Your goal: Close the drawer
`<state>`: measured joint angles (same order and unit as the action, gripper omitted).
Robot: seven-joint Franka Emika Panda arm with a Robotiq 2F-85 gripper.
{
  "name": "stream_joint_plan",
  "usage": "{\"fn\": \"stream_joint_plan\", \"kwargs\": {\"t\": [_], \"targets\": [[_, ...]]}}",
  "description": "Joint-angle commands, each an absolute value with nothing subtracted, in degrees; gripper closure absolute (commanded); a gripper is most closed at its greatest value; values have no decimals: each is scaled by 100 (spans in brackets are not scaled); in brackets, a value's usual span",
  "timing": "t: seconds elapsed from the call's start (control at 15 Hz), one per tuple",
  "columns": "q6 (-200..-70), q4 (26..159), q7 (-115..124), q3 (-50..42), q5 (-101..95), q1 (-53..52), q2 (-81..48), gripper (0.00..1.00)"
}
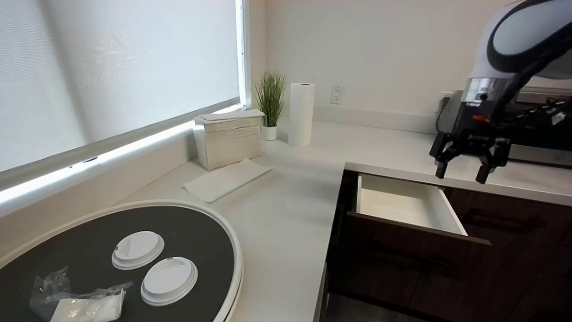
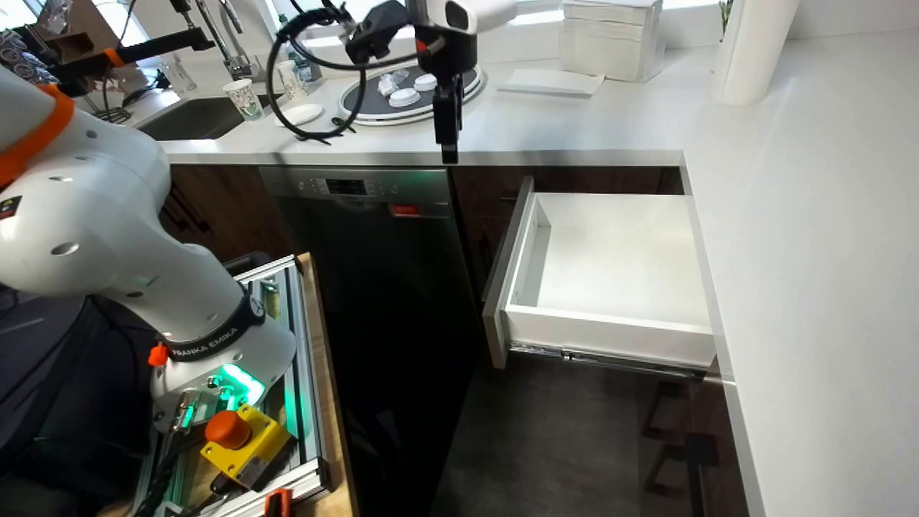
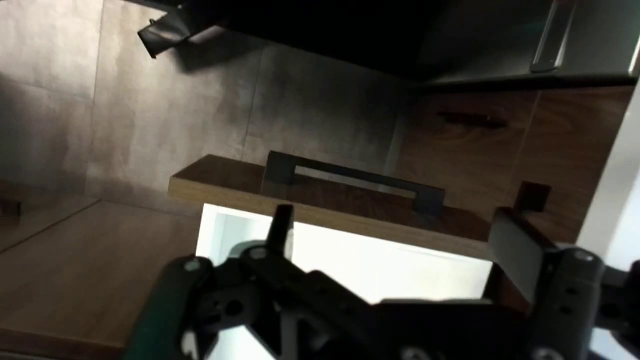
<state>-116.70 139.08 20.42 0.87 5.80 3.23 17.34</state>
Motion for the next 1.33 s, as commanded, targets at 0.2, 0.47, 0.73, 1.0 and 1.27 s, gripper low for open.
{"fn": "stream_joint_plan", "kwargs": {"t": [0.2,0.47,0.73,1.0,1.27], "targets": [[-11721,13774,2329,47,650,289,743,0],[-11728,13614,2356,22,684,275,452,0],[-12081,13677,2522,40,673,250,-4,0],[-12523,13730,2692,32,663,157,-479,32],[-13272,13750,2801,-5,703,46,-970,65]]}}
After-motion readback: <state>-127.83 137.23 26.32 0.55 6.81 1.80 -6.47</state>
